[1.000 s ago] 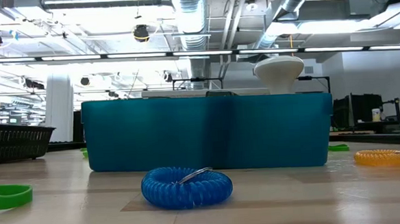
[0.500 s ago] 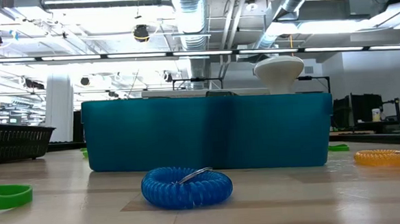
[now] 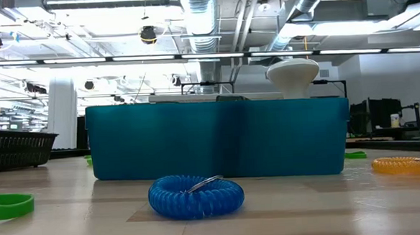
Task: Pick & Place Office Desk Supplies
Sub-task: Put the green rubber band into the yellow bin
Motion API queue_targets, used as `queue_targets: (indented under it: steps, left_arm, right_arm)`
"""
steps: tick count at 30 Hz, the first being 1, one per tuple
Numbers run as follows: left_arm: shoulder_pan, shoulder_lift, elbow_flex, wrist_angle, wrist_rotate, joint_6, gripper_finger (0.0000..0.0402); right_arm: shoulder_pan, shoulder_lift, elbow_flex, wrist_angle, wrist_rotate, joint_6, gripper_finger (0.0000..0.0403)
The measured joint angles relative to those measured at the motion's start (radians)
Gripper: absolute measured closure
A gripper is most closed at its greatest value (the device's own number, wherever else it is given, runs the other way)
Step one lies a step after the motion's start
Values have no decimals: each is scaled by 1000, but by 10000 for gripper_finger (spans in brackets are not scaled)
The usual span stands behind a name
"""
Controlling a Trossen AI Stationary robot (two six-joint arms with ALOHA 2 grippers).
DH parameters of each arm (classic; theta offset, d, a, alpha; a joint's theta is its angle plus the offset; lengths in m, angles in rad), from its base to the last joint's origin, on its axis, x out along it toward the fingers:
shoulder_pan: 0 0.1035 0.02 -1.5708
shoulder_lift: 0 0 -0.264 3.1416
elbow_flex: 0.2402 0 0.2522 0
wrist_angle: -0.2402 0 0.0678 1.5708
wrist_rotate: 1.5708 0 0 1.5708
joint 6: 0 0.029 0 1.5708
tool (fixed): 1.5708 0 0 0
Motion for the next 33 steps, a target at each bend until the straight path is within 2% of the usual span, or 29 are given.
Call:
queue_targets:
  steps: [5,12,17,27,31,33]
  left_arm:
    - [0,0,0,0,0,0,247]
    - [0,0,0,0,0,0,247]
    - [0,0,0,0,0,0,247]
    - [0,0,0,0,1,5,247]
    - [0,0,0,0,1,6,247]
    - [0,0,0,0,1,6,247]
  right_arm:
    - [-21,0,0,10,-14,-10,343]
    - [-40,0,-1,26,-39,2,398]
    - [-42,3,12,13,-48,74,400]
    - [-28,1,125,-83,-18,79,402]
    - [-28,0,211,-181,-16,89,402]
    - [-28,0,254,-259,-12,145,403]
